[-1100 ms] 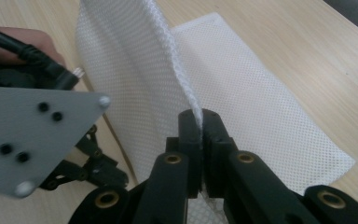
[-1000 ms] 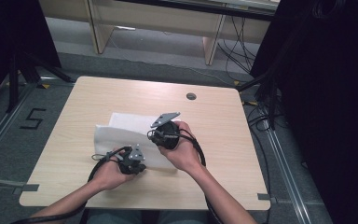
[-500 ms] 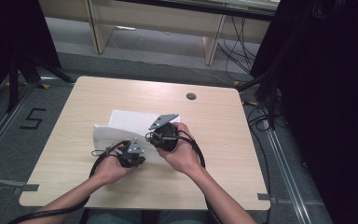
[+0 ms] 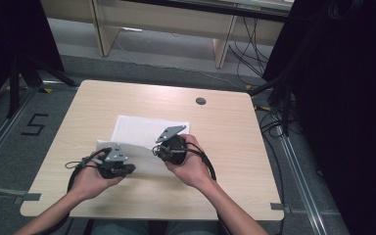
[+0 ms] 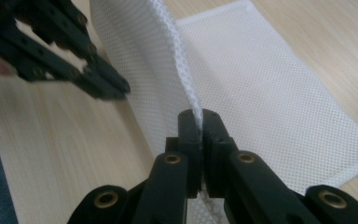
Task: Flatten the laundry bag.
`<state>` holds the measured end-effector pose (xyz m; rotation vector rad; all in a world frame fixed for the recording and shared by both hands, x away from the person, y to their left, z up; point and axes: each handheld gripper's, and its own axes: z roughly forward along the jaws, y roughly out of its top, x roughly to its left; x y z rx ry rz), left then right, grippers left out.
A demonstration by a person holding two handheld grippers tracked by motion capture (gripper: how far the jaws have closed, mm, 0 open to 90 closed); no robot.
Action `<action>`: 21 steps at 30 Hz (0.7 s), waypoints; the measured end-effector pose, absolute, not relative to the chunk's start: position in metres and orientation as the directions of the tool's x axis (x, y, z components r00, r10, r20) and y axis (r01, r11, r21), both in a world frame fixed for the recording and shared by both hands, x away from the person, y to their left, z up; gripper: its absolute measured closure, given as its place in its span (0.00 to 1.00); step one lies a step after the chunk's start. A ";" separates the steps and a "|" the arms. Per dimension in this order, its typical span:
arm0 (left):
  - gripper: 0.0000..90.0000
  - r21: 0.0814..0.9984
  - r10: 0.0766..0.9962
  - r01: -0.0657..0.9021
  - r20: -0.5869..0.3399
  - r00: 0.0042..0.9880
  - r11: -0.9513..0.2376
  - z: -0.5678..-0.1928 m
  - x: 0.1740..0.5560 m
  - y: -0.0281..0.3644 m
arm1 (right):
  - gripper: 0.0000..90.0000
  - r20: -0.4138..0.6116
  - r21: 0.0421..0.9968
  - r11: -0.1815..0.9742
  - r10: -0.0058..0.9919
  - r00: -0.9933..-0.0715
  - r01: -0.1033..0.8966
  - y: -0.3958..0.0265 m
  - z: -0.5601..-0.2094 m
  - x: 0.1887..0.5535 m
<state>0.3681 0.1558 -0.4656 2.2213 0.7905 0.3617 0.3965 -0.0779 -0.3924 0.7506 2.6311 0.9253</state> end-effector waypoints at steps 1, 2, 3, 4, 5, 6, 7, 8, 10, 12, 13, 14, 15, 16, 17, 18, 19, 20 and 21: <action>0.94 0.722 0.645 0.428 0.032 0.764 -0.543 -0.465 0.365 0.161 | 0.98 -0.071 0.639 0.673 0.533 -0.843 0.372 -0.078 -0.393 0.397; 0.94 0.719 0.648 0.426 0.044 0.760 -0.548 -0.464 0.362 0.165 | 0.98 -0.068 0.641 0.675 0.523 -0.849 0.365 -0.078 -0.394 0.396; 0.93 0.723 0.653 0.433 0.035 0.756 -0.539 -0.464 0.359 0.168 | 0.99 -0.069 0.636 0.677 0.527 -0.847 0.370 -0.078 -0.394 0.395; 0.93 0.722 0.654 0.431 0.039 0.755 -0.541 -0.463 0.357 0.171 | 0.99 -0.080 0.634 0.686 0.518 -0.852 0.357 -0.079 -0.395 0.395; 0.93 0.721 0.661 0.438 0.038 0.749 -0.537 -0.464 0.355 0.175 | 0.99 -0.070 0.639 0.676 0.526 -0.848 0.367 -0.078 -0.396 0.394; 0.93 0.719 0.664 0.444 0.033 0.747 -0.535 -0.463 0.353 0.178 | 0.99 -0.071 0.632 0.686 0.514 -0.855 0.360 -0.079 -0.396 0.394; 0.93 0.723 0.671 0.444 0.037 0.740 -0.529 -0.462 0.351 0.182 | 0.98 -0.086 0.636 0.689 0.510 -0.856 0.347 -0.079 -0.398 0.394; 0.93 0.725 0.678 0.450 0.032 0.734 -0.521 -0.462 0.350 0.184 | 0.98 -0.075 0.635 0.685 0.515 -0.854 0.357 -0.079 -0.399 0.393; 0.92 0.723 0.688 0.453 0.043 0.724 -0.522 -0.462 0.349 0.192 | 0.98 -0.075 0.632 0.688 0.513 -0.855 0.357 -0.079 -0.400 0.393; 0.92 0.704 0.689 0.468 0.043 0.723 -0.535 -0.462 0.347 0.200 | 0.98 -0.085 0.631 0.695 0.502 -0.860 0.344 -0.080 -0.402 0.393; 0.92 0.700 0.698 0.480 0.037 0.715 -0.529 -0.462 0.346 0.203 | 0.98 -0.084 0.628 0.698 0.500 -0.862 0.343 -0.080 -0.403 0.392; 0.92 0.686 0.694 0.474 0.062 0.717 -0.552 -0.461 0.345 0.206 | 0.98 -0.084 0.628 0.698 0.500 -0.862 0.343 -0.080 -0.403 0.392; 0.92 0.677 0.708 0.489 0.066 0.703 -0.549 -0.462 0.343 0.210 | 0.98 -0.082 0.624 0.700 0.500 -0.862 0.346 -0.081 -0.403 0.392; 0.92 0.672 0.731 0.510 0.069 0.679 -0.537 -0.463 0.341 0.216 | 0.98 -0.068 0.623 0.698 0.497 -0.865 0.352 -0.081 -0.405 0.391; 0.92 0.672 0.731 0.510 0.069 0.679 -0.537 -0.463 0.341 0.216 | 0.98 -0.068 0.623 0.698 0.497 -0.865 0.352 -0.081 -0.405 0.391; 0.92 0.669 0.750 0.527 0.069 0.658 -0.524 -0.464 0.339 0.220 | 0.98 -0.069 0.626 0.697 0.498 -0.865 0.351 -0.081 -0.406 0.390; 0.92 0.673 0.768 0.541 0.064 0.637 -0.504 -0.465 0.337 0.223 | 0.98 -0.061 0.616 0.701 0.496 -0.866 0.358 -0.081 -0.407 0.389; 0.92 0.675 0.781 0.551 0.061 0.621 -0.491 -0.465 0.337 0.225 | 0.98 -0.069 0.624 0.699 0.494 -0.867 0.349 -0.080 -0.408 0.389; 0.92 0.674 0.793 0.561 0.061 0.606 -0.481 -0.466 0.336 0.229 | 0.98 -0.057 0.621 0.693 0.505 -0.861 0.365 -0.080 -0.408 0.388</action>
